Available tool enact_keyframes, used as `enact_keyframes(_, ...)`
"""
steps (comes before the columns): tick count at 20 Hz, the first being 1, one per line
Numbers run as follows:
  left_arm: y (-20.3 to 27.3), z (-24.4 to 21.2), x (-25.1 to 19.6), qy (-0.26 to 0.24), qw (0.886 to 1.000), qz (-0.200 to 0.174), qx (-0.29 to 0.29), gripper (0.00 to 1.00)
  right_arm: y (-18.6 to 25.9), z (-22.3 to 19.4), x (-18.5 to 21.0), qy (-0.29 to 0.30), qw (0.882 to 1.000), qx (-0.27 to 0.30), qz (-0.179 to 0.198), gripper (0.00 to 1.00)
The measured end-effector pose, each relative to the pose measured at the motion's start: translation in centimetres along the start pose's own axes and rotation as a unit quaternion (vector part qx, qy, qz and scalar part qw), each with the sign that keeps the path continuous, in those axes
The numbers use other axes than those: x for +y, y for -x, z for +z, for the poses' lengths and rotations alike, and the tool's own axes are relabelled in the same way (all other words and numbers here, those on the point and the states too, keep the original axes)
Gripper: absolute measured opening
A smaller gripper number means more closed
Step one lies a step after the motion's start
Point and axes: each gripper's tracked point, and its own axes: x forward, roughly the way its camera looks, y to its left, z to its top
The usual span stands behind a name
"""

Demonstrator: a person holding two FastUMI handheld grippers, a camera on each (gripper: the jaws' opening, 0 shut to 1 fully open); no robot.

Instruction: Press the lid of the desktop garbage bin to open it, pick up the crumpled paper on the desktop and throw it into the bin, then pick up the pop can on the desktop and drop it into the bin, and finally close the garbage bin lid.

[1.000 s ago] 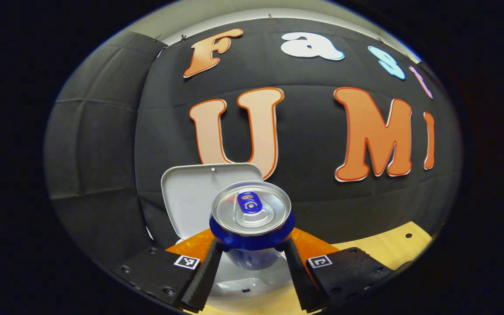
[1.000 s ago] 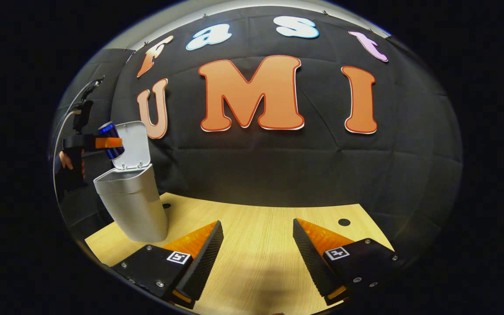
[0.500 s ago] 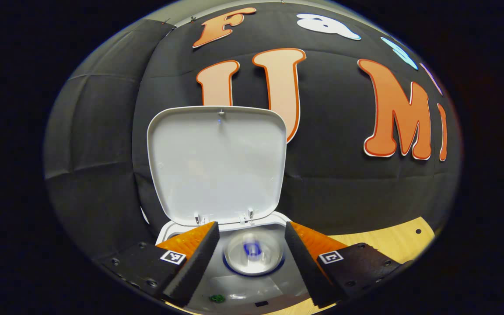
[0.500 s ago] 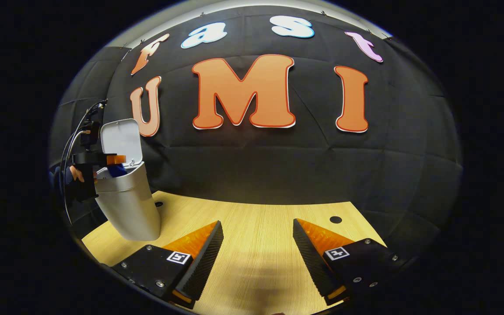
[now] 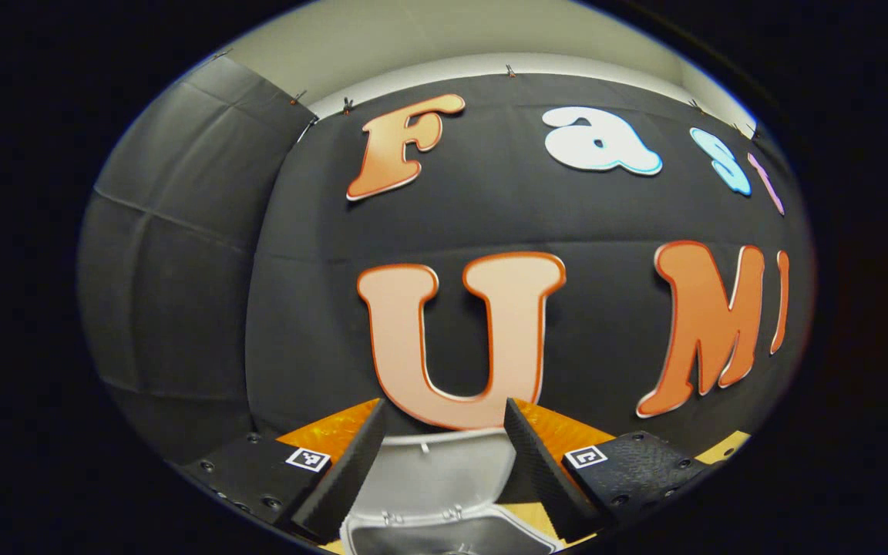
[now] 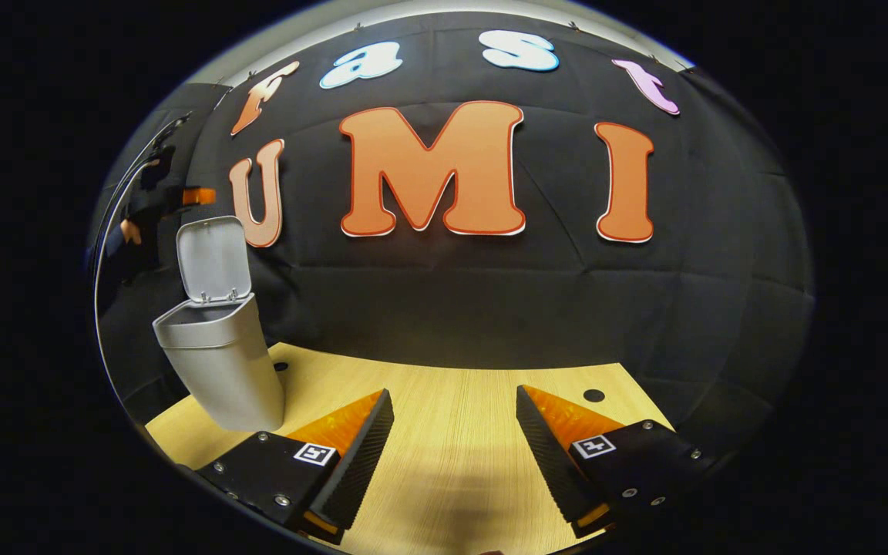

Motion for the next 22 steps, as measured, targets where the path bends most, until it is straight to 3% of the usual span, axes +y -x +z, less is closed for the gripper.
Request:
enact_keyframes(4,-5.2,-3.9,1.5,0.022,0.996,0.005,0.082,0.95,0.5,-0.3,0.7,0.006,1.0,0.002,0.007,0.95)
enact_keyframes(6,-4.9,-7.4,1.7,0.037,0.989,0.013,0.141,0.94,0.8,-0.5,0.7,0.008,1.0,0.003,0.009,0.95)
enact_keyframes(11,0.2,-8.5,-0.7,0.032,0.987,-0.017,0.154,0.94,1.2,-1.7,0.1,0.0,1.0,0.013,0.001,0.95)
enact_keyframes(17,8.7,-15.8,-3.2,0.026,0.984,-0.051,0.168,0.95,1.1,-1.9,0.4,0.004,1.0,0.016,0.007,0.95)
enact_keyframes(22,13.6,-20.1,-4.0,0.034,0.978,-0.04,0.2,0.95,1.0,-2.1,0.7,0.009,1.0,0.016,0.011,0.95)
